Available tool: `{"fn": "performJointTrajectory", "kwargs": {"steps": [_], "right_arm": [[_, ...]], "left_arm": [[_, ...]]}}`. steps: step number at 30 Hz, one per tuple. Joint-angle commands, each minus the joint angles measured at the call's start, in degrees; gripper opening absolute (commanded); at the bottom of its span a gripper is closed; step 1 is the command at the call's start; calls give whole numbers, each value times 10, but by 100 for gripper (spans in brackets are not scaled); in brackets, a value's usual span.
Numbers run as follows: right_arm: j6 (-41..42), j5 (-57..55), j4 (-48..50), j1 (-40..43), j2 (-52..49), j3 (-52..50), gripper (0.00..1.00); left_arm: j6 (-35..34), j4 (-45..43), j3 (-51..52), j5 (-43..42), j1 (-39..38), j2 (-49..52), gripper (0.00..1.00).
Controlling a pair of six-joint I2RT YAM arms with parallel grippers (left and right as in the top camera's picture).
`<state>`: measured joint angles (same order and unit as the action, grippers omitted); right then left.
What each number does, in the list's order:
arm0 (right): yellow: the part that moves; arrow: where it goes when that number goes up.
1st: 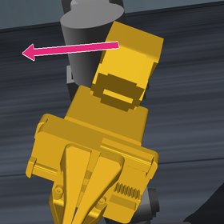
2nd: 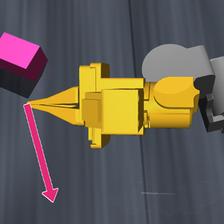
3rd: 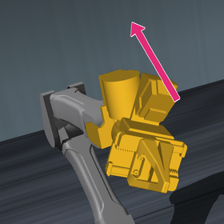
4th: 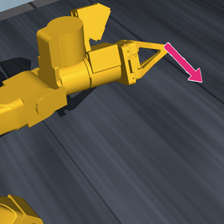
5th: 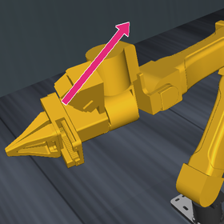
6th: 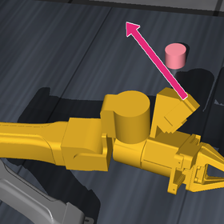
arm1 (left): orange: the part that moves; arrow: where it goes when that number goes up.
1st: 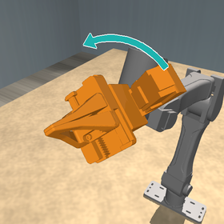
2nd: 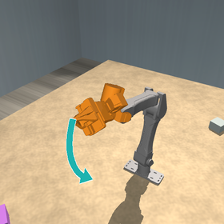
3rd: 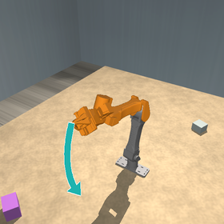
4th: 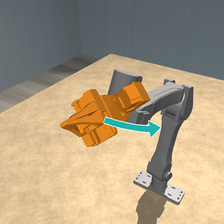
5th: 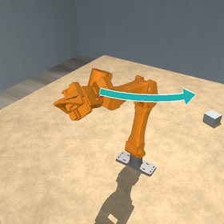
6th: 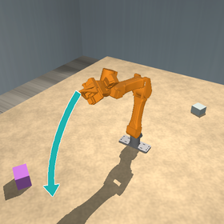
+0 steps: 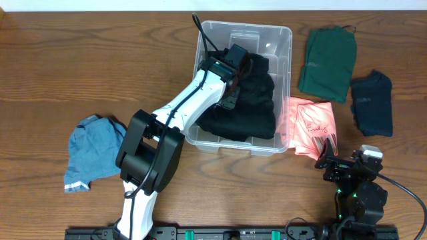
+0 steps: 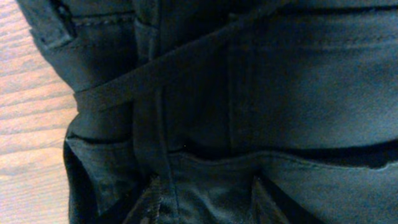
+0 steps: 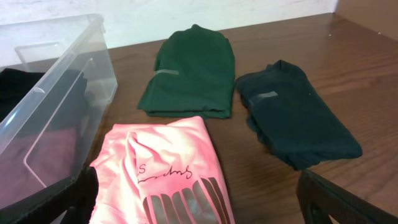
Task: Pack container
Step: 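Lower the black pants into the bin and open the left gripper, then withdraw the left gripper back toward the light-blue shirt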
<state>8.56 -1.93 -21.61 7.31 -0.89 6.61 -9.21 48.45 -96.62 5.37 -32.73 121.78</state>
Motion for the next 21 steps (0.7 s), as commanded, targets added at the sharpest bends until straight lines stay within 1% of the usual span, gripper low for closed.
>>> {"fn": "performJointTrajectory", "kwargs": {"steps": [1,3,4,5,6,10,13,15,16,19,21], "right_arm": [[6,-2,0,-6,1,-2,99],[6,-2,0,-6,1,-2,99],[6,-2,0,-6,1,-2,99],[6,-2,0,-6,1,-2,99],[6,-2,0,-6,1,-2,99],[6,-2,0,-6,1,-2,99],[6,-2,0,-6,1,-2,99],[6,-2,0,-6,1,-2,99],[6,-2,0,-6,1,-2,99],[6,-2,0,-6,1,-2,99],[6,-2,0,-6,1,-2,99]], "left_arm": [[-6,29,-10,24,9,-5,51],[-6,42,-28,24,11,-39,63],[-5,52,-41,24,12,-61,75],[-5,64,-53,24,12,-83,89],[-5,76,-66,24,12,-109,99],[21,96,-93,28,24,-218,98],[16,101,-93,53,63,-303,98],[2,115,-93,54,106,-346,98],[-1,131,-93,54,143,-370,98],[-1,183,-93,53,234,-397,98],[2,225,-93,35,294,-399,98]]}}
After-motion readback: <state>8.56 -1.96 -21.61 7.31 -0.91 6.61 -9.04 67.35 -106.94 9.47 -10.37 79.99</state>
